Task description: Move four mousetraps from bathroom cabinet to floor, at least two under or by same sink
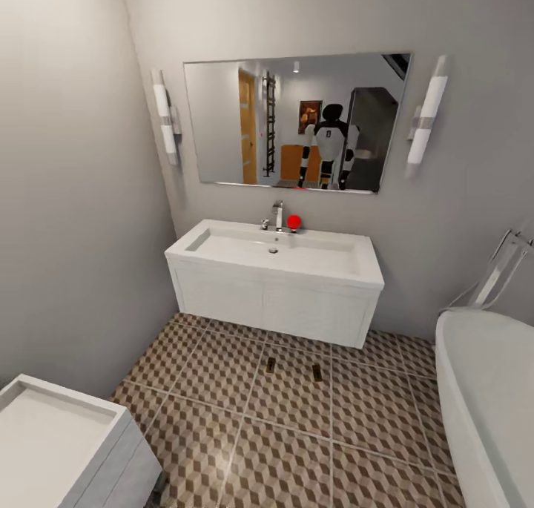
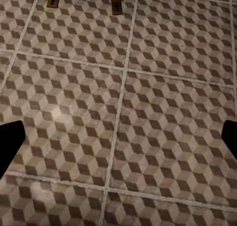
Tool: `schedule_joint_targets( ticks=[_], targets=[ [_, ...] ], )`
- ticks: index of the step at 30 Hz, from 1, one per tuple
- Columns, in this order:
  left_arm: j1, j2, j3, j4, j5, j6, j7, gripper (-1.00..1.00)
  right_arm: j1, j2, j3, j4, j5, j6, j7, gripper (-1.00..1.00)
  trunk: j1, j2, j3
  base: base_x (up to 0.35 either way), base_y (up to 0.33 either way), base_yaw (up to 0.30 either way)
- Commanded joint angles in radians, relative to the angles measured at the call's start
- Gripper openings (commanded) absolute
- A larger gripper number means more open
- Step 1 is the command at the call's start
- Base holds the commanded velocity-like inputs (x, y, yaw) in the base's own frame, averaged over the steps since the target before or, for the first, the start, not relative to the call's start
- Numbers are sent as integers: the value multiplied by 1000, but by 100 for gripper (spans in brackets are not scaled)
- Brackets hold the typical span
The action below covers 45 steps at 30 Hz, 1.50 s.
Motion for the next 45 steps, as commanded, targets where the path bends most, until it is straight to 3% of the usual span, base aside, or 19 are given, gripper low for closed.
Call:
schedule_joint_targets(
  ticks=[1, 45],
  targets=[
    [-1, 0, -9, 1, 9, -3, 2, 100, -1, 0, 8, 0, -4, -2, -8, 100, 0, -1, -2, 0, 0, 258],
    [-1, 0, -9, 2, 9, -4, 1, 100, -1, -1, 8, 0, -3, -1, -8, 100, 0, -1, -2, 0, 0, 254]
  ],
)
